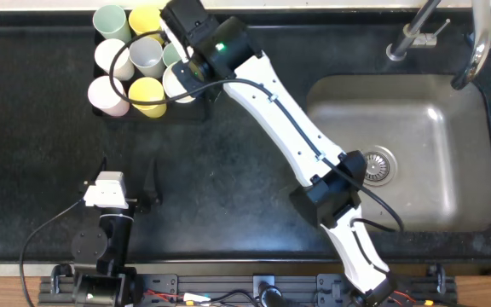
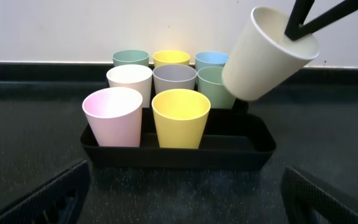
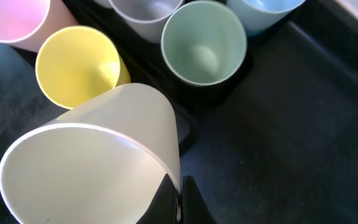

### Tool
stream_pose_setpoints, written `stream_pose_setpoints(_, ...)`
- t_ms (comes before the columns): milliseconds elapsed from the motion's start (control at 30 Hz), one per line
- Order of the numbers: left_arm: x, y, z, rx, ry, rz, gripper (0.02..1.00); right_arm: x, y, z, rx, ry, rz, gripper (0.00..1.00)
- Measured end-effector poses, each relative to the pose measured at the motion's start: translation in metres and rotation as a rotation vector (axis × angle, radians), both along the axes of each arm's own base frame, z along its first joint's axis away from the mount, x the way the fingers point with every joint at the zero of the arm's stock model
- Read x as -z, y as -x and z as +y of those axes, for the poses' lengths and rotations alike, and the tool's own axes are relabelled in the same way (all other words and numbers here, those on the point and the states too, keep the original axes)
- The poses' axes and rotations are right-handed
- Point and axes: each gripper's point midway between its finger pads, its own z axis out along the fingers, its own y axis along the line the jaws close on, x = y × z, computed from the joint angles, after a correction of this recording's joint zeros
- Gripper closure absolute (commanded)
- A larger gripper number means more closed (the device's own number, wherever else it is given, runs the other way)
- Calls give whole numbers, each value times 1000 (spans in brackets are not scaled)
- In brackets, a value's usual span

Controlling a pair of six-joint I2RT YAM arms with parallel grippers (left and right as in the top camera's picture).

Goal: Store Cups

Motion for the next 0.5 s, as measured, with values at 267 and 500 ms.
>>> stream_pose_setpoints(267,0,0,0,0,0,0,20,28,1,6,-25,43,37,958)
stream_pose_setpoints(500,0,0,0,0,0,0,20,52,-1,6,-27,81,67,956)
